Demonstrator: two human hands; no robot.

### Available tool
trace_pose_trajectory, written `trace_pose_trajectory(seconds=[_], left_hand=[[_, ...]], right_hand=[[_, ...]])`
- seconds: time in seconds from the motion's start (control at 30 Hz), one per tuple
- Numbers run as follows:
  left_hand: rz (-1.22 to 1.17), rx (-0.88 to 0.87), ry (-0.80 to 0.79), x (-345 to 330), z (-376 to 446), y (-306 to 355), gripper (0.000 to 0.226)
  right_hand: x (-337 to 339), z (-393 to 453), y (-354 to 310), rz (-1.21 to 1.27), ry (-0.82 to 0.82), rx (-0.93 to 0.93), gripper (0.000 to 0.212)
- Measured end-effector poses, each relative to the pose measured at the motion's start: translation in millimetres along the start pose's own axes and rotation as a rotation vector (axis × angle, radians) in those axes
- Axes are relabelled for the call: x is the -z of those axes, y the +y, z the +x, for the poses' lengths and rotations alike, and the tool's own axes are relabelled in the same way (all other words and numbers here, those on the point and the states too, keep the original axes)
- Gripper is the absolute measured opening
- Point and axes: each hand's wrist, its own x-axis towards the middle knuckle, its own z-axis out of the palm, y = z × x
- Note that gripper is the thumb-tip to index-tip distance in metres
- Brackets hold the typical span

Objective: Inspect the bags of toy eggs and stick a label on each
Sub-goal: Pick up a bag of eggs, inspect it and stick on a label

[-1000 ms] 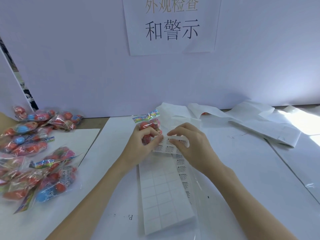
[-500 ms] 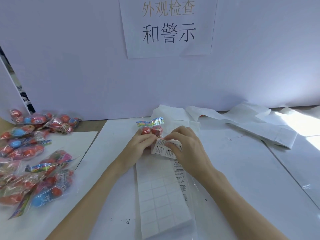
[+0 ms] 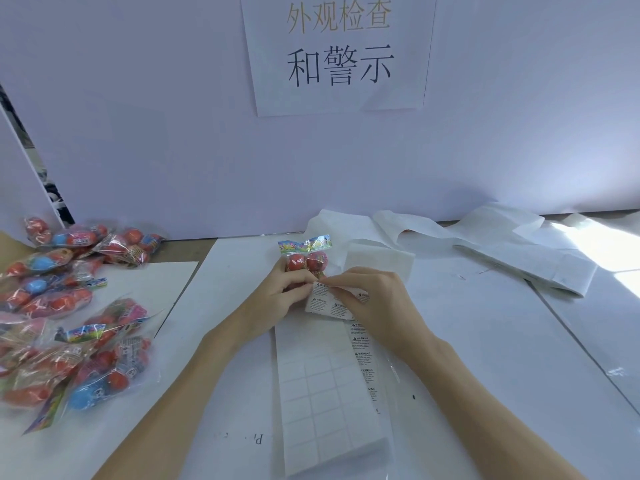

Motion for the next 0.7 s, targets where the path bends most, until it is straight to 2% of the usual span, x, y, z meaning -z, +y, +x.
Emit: trace_pose_trajectory(seconds=[0.33, 0.53, 0.7], left_hand=[[-0.124, 0.042, 0.009, -0.8, -1.1, 4.4, 0.029], [-0.029, 0.027, -0.007, 0.7, -0.5, 2.9, 0.025], [-0.045, 0.004, -0.004, 0.1, -0.6, 0.7, 0.024]], right_hand=[[-1.5, -0.3, -2.3, 0.136, -0.033, -0.063, 0.031], [-3.3, -0.4, -1.6, 0.233, -0.032, -0.12, 0.024], [-3.0, 1.2, -4.7, 0.229, -0.099, -0.137, 0.012]])
